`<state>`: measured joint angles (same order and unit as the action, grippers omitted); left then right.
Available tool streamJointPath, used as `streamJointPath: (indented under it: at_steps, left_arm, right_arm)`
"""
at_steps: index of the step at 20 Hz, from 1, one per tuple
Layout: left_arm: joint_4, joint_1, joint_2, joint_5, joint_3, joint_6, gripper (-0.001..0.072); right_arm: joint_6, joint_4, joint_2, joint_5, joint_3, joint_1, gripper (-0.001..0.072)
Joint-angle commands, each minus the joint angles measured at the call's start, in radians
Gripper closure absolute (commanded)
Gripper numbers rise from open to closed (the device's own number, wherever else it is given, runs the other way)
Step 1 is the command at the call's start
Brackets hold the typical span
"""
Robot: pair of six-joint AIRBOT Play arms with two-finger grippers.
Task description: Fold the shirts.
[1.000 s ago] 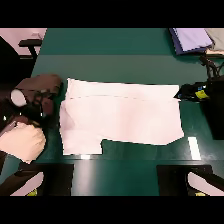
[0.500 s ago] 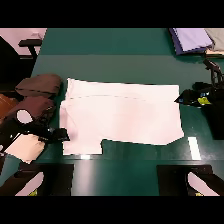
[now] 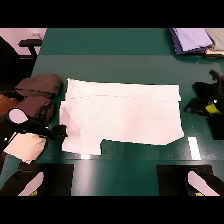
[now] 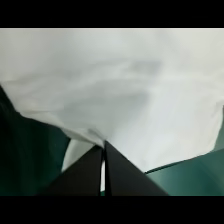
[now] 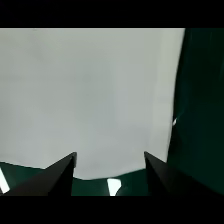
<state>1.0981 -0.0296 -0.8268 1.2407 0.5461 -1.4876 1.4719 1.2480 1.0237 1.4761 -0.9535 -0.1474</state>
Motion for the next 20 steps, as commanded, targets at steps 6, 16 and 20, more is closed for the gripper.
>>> streamJointPath:
  at_steps: [6, 16, 20]
  left_arm:
    - [-0.006, 0.0, 0.096, 0.0, 0.053, -0.005, 0.0682]
    - [0.061, 0.0, 0.155, 0.118, 0.057, -0.054, 0.0684]
    - [0.067, 0.0, 0.328, 0.261, 0.063, -0.142, 0.0684]
  right_arm:
    - [0.0, -0.126, 0.001, -0.071, 0.446, -0.166, 0.0284]
    - [-0.001, -0.15, -0.036, -0.162, 0.485, 0.053, 0.0698]
    - [0.041, 0.0, -0.228, -0.008, 0.453, 0.053, 0.0698]
